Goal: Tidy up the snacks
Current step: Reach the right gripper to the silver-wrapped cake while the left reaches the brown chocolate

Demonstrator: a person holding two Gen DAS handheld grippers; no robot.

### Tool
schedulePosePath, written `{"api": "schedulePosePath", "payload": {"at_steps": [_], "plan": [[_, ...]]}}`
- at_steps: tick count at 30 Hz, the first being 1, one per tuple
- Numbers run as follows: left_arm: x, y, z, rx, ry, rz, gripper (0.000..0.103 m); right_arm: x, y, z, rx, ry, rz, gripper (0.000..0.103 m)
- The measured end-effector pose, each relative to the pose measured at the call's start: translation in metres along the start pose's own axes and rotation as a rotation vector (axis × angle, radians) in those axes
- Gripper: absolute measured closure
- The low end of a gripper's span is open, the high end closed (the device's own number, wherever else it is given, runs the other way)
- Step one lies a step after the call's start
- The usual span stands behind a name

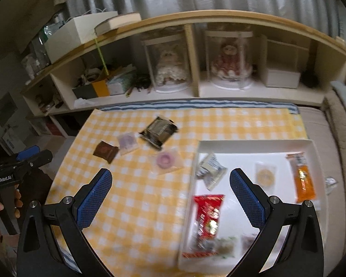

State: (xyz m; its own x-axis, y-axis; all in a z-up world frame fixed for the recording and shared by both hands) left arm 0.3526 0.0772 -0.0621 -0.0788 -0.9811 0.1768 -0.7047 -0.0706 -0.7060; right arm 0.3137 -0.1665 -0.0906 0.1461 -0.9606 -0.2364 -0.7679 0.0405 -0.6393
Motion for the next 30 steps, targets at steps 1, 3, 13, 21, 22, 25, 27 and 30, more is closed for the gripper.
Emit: {"api": "schedulePosePath", "payload": {"at_steps": [1,3,13,21,22,25,27,30], "plan": [[-0.005,-0.002,0.003,0.002,-0.003,-0.014,0.000,-0.003,-0.002,0.006,0.003,-0.010,0.000,0.000],[-0.010,-0.007,0.013,0.002,-0.002,-0.032,0.000,-0.008,-0.006,0.019,0.007,-0.023,0.000,0.000],[-0.037,-0.038,0.103,-0.045,-0.071,-0.109,0.000,-0.001,-0.024,0.084,-0.064,-0.053,0.029,0.013],[-0.062,-0.035,0.200,-0.137,-0.132,-0.154,0.004,0.006,-0.027,0.149,-0.209,-0.075,0.044,0.078],[-0.062,-0.034,0.210,-0.148,-0.135,-0.152,0.005,0.007,-0.025,0.162,-0.236,-0.078,0.061,0.083],[-0.062,-0.033,0.238,-0.167,-0.160,-0.123,0.008,0.010,-0.022,0.185,-0.276,-0.062,0.076,0.085],[-0.060,-0.031,0.252,-0.172,-0.183,-0.097,0.008,0.011,-0.021,0.200,-0.297,-0.038,0.063,0.085],[-0.055,-0.025,0.268,-0.178,-0.242,-0.029,0.009,0.009,-0.018,0.218,-0.321,-0.009,0.027,0.085]]}}
Point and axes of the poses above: each gripper's, at about its wrist camera, not at the fingertips, and z roughly the way its jaws point, x to its right, y to its underside, the point moved 8 cm from there along z, roughly the way its jaws point
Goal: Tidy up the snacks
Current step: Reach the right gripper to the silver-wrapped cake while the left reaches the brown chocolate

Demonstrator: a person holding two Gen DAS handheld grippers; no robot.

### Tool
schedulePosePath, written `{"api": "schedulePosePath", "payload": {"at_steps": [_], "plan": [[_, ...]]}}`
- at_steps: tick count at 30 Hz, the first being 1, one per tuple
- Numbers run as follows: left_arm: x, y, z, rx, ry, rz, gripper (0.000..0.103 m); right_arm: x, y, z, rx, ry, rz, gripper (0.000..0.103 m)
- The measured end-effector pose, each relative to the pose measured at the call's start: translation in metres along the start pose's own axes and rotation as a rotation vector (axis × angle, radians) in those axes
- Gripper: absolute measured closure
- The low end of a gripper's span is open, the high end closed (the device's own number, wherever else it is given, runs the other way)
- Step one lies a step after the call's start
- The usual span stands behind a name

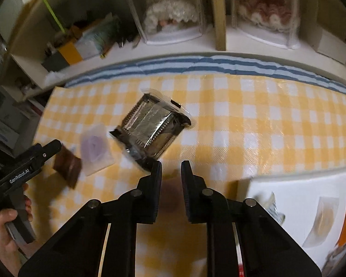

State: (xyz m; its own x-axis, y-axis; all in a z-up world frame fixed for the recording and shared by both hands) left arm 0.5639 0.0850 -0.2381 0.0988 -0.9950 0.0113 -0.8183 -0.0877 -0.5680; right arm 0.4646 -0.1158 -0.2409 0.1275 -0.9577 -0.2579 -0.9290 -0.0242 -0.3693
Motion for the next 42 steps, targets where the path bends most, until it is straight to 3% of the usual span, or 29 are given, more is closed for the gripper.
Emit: {"api": "schedulePosePath", "payload": {"at_steps": [4,11,21,24,27,32,37,42], "plan": [[0.009,0.010,0.016,-0.015,-0.082,0.101,0.009,-0.009,0.000,0.018,-0.027,0.037,-0.069,0.085],[0.010,0.024,0.011,-0.062,-0.131,0.186,0.011,-0.019,0.020,0.022,-0.083,0.110,-0.165,0.085],[-0.009,0.060,-0.010,-0.143,-0.168,0.209,0.010,-0.025,0.078,0.008,-0.191,0.131,-0.234,0.085],[-0.017,0.064,-0.012,-0.165,-0.160,0.181,0.011,-0.028,0.097,0.003,-0.218,0.117,-0.256,0.085],[-0.025,0.071,-0.022,-0.181,-0.148,0.148,0.012,-0.028,0.096,-0.012,-0.192,0.122,-0.280,0.085],[-0.037,0.078,-0.042,-0.189,-0.068,0.038,0.012,-0.012,0.057,-0.025,-0.124,0.125,-0.188,0.085],[-0.054,0.087,-0.065,-0.191,0.021,-0.091,0.011,-0.001,0.025,-0.008,-0.093,0.153,-0.112,0.085],[-0.065,0.096,-0.062,-0.257,0.145,-0.243,0.029,-0.009,0.004,0.022,-0.121,0.212,-0.161,0.085]]}}
Point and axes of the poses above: each gripper's, at about its wrist camera, not at the fingertips, and z roughly the way its jaws point, x to its right, y to its underside, the point moved 8 cm from there along z, roughly the way its jaws point
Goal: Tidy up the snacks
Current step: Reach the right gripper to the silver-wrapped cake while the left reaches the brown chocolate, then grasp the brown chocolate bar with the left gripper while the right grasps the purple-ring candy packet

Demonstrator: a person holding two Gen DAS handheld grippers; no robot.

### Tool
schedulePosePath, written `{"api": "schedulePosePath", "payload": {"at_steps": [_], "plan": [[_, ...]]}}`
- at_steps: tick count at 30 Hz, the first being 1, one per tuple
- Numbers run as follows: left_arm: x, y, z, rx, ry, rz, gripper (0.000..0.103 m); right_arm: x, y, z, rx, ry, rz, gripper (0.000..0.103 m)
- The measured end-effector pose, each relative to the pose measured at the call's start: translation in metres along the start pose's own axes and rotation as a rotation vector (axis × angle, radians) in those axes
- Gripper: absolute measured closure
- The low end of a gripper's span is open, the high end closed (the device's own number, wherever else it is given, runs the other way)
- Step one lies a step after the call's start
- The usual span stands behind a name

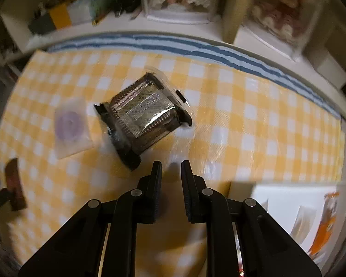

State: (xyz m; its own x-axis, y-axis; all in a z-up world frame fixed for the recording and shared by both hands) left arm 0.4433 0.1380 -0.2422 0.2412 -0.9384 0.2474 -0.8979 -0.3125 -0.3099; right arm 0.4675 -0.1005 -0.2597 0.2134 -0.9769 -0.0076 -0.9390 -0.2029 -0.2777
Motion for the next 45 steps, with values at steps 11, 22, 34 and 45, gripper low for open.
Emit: {"api": "schedulePosePath", "payload": {"at_steps": [11,22,34,45], "plan": [[0.031,0.002,0.022,0.053,-0.092,0.157,0.038,-0.019,0.046,0.004,-0.163,0.108,-0.287,0.085],[0.053,0.009,0.027,0.046,-0.039,0.325,0.063,-0.045,0.099,-0.041,-0.113,-0.124,-0.208,0.080],[0.061,0.027,0.028,-0.028,-0.074,0.385,0.052,-0.049,0.099,-0.034,0.021,-0.198,0.194,0.034],[0.066,0.031,0.031,0.010,-0.150,0.332,0.063,-0.060,0.099,-0.013,0.045,-0.152,0.327,0.038]]}}
Point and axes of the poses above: each gripper's, at about its wrist camera, not at the fingertips, and z roughly the way its jaws point, x to its right, y to its underside, the point moved 8 cm from there along z, roughly the way its jaws point
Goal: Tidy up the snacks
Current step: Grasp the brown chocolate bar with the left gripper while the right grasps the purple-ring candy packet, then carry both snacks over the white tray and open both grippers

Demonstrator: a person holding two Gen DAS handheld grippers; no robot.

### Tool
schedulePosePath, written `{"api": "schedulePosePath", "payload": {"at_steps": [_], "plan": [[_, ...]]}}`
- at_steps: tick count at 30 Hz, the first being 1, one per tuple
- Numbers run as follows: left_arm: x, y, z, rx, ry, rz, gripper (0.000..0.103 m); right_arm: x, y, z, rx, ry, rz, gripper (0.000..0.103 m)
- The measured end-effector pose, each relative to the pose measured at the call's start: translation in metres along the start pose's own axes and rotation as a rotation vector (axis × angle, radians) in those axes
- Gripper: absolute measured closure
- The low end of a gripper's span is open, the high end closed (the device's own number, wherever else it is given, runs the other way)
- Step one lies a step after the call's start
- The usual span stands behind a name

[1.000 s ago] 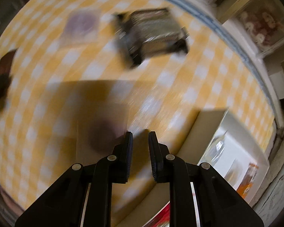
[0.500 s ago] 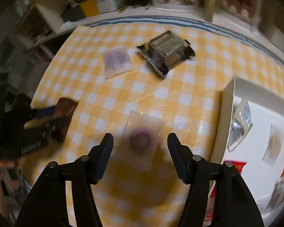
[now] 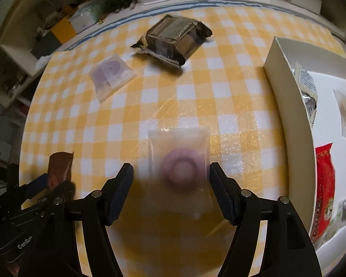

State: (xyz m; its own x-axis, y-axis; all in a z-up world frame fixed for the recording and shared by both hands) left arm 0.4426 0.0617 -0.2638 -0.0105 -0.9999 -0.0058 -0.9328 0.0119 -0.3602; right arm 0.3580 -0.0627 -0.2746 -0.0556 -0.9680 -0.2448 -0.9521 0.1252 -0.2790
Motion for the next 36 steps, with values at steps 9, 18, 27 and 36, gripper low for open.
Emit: {"api": "schedulePosePath", "payload": {"at_steps": [9,18,27,36], "plan": [[0.007,-0.012,-0.033,0.106,0.035,-0.022,0.063,0.008,-0.008,-0.019,0.063,-0.035,-0.046,0.054],[0.024,-0.015,-0.089,0.234,0.081,-0.014,0.063,0.018,-0.033,-0.085,0.192,-0.058,-0.100,0.054],[0.047,-0.007,-0.149,0.331,0.176,0.012,0.063,0.038,-0.041,-0.152,0.288,-0.082,-0.144,0.054],[0.088,0.006,-0.187,0.392,0.253,0.087,0.063,0.089,-0.032,-0.194,0.338,-0.062,-0.124,0.054]]}}
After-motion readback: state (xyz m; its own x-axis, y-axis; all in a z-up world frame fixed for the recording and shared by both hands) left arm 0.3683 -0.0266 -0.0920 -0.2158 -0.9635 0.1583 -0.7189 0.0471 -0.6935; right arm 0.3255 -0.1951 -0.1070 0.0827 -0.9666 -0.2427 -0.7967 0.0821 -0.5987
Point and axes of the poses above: each gripper's, at about its wrist camera, not at the fingertips, and z roughly the way its jaws point, x to its right, y to its underside, the point moved 8 cm from there along z, roughly the way its jaws point
